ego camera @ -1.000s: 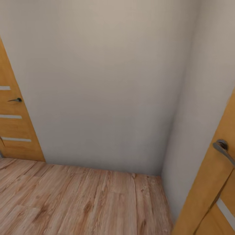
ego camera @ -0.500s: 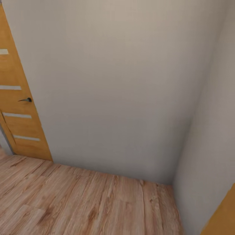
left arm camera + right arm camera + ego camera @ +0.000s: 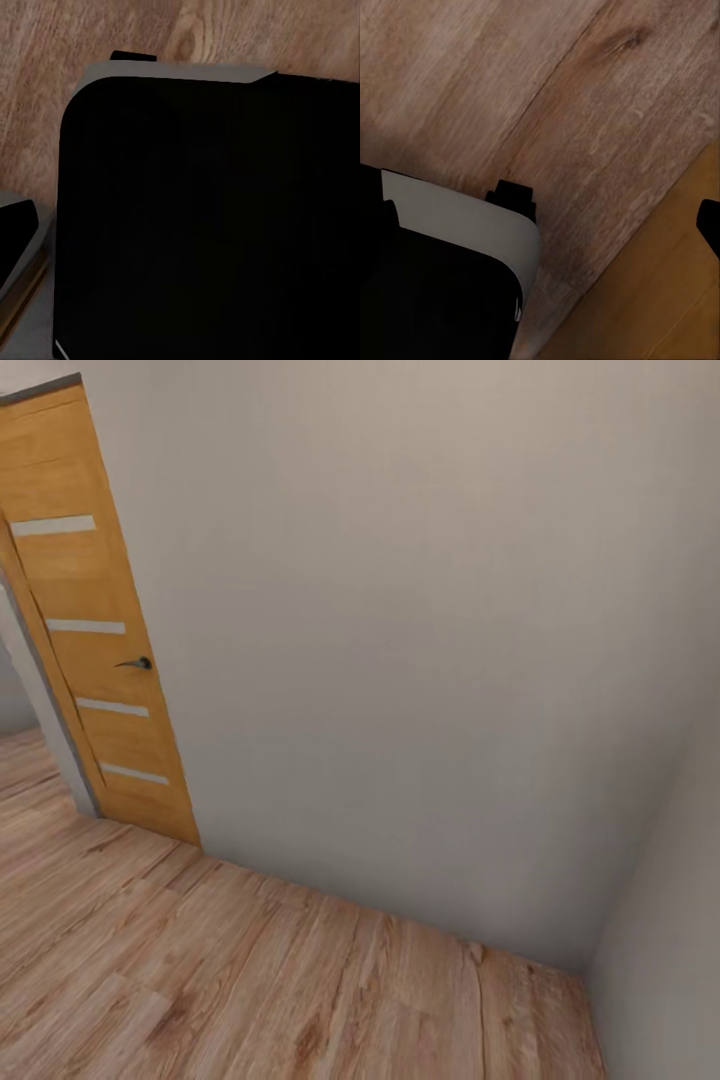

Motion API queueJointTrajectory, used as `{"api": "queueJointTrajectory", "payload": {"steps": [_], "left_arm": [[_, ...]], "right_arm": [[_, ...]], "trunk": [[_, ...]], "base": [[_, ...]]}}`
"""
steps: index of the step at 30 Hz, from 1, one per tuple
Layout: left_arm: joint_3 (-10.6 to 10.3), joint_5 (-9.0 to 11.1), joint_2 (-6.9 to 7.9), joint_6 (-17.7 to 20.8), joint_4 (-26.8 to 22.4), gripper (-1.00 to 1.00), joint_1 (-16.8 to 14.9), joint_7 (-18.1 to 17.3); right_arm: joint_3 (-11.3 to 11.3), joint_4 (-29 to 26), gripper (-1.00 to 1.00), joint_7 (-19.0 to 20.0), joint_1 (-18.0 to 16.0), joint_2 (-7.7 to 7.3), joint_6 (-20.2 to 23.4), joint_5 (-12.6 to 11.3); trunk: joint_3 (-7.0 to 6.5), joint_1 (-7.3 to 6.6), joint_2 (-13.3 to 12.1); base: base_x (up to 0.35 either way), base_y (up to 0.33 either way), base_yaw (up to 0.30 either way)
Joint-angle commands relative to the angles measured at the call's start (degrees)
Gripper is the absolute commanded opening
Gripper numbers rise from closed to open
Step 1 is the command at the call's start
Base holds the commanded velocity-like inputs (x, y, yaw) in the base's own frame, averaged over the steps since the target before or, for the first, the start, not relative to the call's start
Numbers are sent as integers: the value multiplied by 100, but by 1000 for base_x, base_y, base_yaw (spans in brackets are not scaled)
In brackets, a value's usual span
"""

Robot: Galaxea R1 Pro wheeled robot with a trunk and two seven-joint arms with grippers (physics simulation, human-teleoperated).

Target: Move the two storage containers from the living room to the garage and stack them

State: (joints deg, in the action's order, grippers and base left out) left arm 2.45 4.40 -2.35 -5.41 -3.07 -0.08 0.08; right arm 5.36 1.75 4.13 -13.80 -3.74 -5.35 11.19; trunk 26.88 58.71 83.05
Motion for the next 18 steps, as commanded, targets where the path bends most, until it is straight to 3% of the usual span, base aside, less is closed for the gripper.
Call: {"api": "queueJointTrajectory", "payload": {"steps": [1, 18], "left_arm": [[19, 44, -2, -13, -1, 100, -1, 1], [19, 44, -2, -13, -1, 100, -1, 1]], "right_arm": [[44, 18, 100, 9, -8, -2, -38, -2], [44, 18, 100, 2, -8, 12, 1, -2]], "trunk": [[5, 2, 3], [5, 2, 3]], "base": [[227, 0, 170], [224, 0, 24]]}}
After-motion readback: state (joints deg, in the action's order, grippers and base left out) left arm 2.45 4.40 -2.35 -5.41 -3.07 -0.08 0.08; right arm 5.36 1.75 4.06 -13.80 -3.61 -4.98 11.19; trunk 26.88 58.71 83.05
